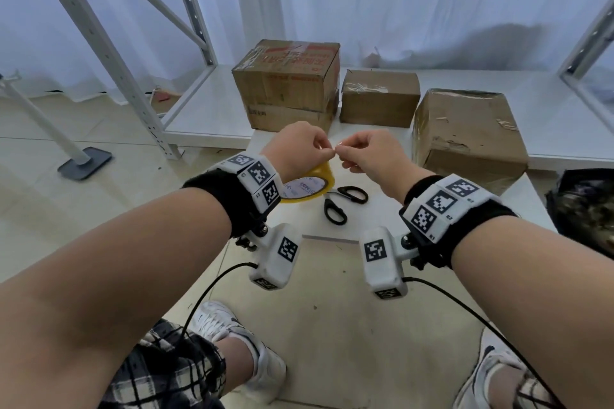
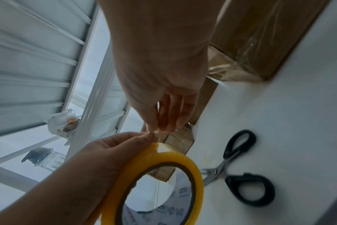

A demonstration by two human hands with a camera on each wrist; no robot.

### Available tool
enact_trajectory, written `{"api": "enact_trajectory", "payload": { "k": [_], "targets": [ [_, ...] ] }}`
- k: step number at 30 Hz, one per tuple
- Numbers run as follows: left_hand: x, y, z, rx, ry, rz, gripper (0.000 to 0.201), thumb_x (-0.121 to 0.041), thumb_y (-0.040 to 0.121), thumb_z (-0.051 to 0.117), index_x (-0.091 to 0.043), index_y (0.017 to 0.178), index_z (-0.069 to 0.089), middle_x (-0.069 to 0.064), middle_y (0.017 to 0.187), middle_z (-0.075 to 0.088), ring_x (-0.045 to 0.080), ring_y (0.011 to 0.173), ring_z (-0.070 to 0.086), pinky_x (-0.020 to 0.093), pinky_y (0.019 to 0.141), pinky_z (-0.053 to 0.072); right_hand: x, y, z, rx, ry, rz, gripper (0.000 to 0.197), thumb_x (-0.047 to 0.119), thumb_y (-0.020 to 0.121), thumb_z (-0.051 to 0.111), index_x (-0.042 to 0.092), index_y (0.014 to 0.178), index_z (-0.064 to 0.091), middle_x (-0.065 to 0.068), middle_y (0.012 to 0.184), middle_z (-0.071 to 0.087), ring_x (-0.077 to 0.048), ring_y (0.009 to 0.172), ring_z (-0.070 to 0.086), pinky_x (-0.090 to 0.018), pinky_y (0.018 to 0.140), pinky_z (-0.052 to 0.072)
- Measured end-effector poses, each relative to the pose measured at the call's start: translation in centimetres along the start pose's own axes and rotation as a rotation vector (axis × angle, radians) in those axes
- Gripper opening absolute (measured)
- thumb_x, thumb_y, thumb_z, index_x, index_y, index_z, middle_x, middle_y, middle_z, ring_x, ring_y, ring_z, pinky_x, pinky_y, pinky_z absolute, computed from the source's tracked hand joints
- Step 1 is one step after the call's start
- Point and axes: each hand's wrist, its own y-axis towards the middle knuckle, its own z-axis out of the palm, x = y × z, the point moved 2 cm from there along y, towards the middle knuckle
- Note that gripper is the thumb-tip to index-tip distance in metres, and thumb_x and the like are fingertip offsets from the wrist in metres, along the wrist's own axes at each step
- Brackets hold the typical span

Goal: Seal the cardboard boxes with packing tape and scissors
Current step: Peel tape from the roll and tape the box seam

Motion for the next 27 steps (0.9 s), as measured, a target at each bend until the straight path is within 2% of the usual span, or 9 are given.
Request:
{"api": "enact_trajectory", "payload": {
  "k": [4, 6, 8, 11, 15, 18, 21, 25, 27],
  "targets": [
    [-2.4, 1.0, 0.1, -0.017, -0.102, 0.036, 0.025, -0.036, 0.092, 0.059, -0.017, 0.106, 0.066, 0.0, 0.097, 0.066, 0.008, 0.08, 0.057, 0.019, 0.065, 0.042, 1.7, 0.0, -2.9, -0.079, -0.165, -0.076, 0.019, 0.022, 0.088, 0.068, 0.004, 0.083, 0.069, -0.014, 0.079, 0.07, -0.025, 0.075, 0.068, -0.038, 0.077, 0.058],
    [-3.7, 1.6, -0.3, -0.017, -0.205, 0.005, 0.026, -0.037, 0.091, 0.059, -0.019, 0.11, 0.058, -0.005, 0.095, 0.06, 0.005, 0.08, 0.055, 0.017, 0.064, 0.041, 2.7, 0.1, -4.7, -0.117, -0.253, -0.106, 0.017, 0.017, 0.091, 0.062, 0.0, 0.09, 0.066, -0.013, 0.08, 0.069, -0.023, 0.074, 0.068, -0.042, 0.08, 0.057],
    [-5.2, 2.3, -0.9, 0.045, -0.338, -0.056, 0.026, -0.033, 0.093, 0.054, -0.016, 0.113, 0.055, -0.005, 0.094, 0.054, 0.01, 0.085, 0.052, 0.021, 0.068, 0.042, 3.6, 0.4, -6.6, -0.16, -0.308, -0.13, 0.014, 0.014, 0.093, 0.058, 0.001, 0.09, 0.063, -0.012, 0.081, 0.067, -0.022, 0.072, 0.066, -0.045, 0.081, 0.056],
    [-7.5, 3.2, -2.1, 0.183, -0.418, -0.086, 0.022, -0.025, 0.095, 0.046, -0.01, 0.104, 0.059, 0.0, 0.092, 0.049, 0.012, 0.078, 0.044, 0.027, 0.066, 0.036, 4.4, 0.6, -9.0, -0.224, -0.322, -0.136, 0.013, 0.012, 0.092, 0.059, 0.008, 0.081, 0.062, -0.011, 0.08, 0.067, -0.025, 0.073, 0.067, -0.046, 0.079, 0.057],
    [-8.6, 4.8, -2.2, 0.267, -0.511, -0.06, 0.027, -0.032, 0.093, 0.056, -0.006, 0.096, 0.064, 0.004, 0.087, 0.054, 0.021, 0.08, 0.05, 0.032, 0.071, 0.04, 4.2, 0.1, -11.4, -0.317, -0.278, -0.102, 0.019, 0.012, 0.095, 0.056, 0.014, 0.075, 0.058, -0.007, 0.075, 0.066, -0.024, 0.068, 0.065, -0.04, 0.078, 0.056],
    [-8.7, 5.9, -1.1, 0.263, -0.439, -0.01, 0.051, -0.051, 0.091, 0.055, -0.002, 0.094, 0.065, 0.008, 0.08, 0.057, 0.019, 0.072, 0.051, 0.028, 0.064, 0.039, 3.2, -0.4, -12.6, -0.403, -0.355, -0.083, 0.015, 0.021, 0.097, 0.053, 0.01, 0.094, 0.063, -0.009, 0.09, 0.069, -0.023, 0.084, 0.066, -0.03, 0.082, 0.05],
    [-8.9, 6.6, 0.3, 0.254, -0.281, -0.006, 0.058, -0.057, 0.091, 0.05, -0.001, 0.088, 0.062, 0.01, 0.075, 0.049, 0.017, 0.065, 0.045, 0.025, 0.058, 0.035, 2.4, -0.5, -12.7, -0.437, -0.333, -0.102, 0.016, 0.023, 0.097, 0.054, 0.009, 0.095, 0.063, -0.005, 0.086, 0.068, -0.018, 0.079, 0.064, -0.022, 0.077, 0.049],
    [-9.7, 7.7, 1.4, 0.203, -0.072, 0.008, 0.06, -0.061, 0.089, 0.049, -0.004, 0.069, 0.053, 0.004, 0.06, 0.041, 0.017, 0.056, 0.042, 0.026, 0.053, 0.033, 1.0, -0.3, -13.7, -0.535, -0.233, -0.105, 0.011, 0.02, 0.094, 0.058, 0.013, 0.086, 0.059, 0.001, 0.072, 0.059, -0.022, 0.073, 0.062, -0.037, 0.077, 0.054],
    [-10.3, 8.1, 1.7, 0.189, -0.068, 0.044, 0.06, -0.064, 0.087, 0.049, -0.008, 0.064, 0.048, 0.004, 0.059, 0.039, 0.015, 0.054, 0.039, 0.026, 0.056, 0.034, -0.1, -0.5, -14.5, -0.561, -0.164, -0.02, 0.011, 0.018, 0.094, 0.058, 0.01, 0.086, 0.06, 0.0, 0.069, 0.059, -0.019, 0.067, 0.061, -0.038, 0.074, 0.055]
  ]
}}
